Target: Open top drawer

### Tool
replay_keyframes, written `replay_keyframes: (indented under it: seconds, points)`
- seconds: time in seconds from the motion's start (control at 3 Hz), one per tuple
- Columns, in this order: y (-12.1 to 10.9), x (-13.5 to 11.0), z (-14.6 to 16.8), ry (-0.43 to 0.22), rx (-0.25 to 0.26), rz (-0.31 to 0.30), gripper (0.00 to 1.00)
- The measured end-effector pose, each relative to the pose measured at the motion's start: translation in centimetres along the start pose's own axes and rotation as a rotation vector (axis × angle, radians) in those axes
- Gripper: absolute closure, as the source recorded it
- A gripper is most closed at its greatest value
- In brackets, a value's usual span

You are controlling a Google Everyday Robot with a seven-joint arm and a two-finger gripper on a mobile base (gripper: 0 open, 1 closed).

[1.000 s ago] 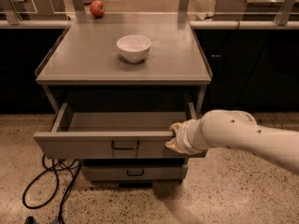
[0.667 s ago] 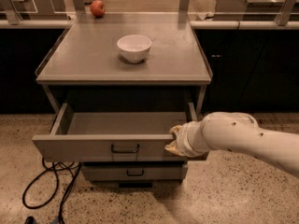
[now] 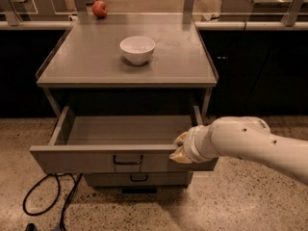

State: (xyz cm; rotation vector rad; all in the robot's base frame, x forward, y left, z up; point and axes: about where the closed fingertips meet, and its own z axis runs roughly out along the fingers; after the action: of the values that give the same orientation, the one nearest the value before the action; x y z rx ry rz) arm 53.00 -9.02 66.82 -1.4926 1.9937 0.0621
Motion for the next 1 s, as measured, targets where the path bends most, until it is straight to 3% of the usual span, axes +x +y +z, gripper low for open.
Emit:
replay_keyframes:
  seconds: [0.33,0.67,1.0]
  points:
    - [0.0,0.0,-0.1,0.000,0.000,0.000,1.00]
    - [2.7,0.6,-0.8,0.005,0.018,0.014,1.00]
    - [2.9,0.5,-1.3,0.006,0.020,0.015,1.00]
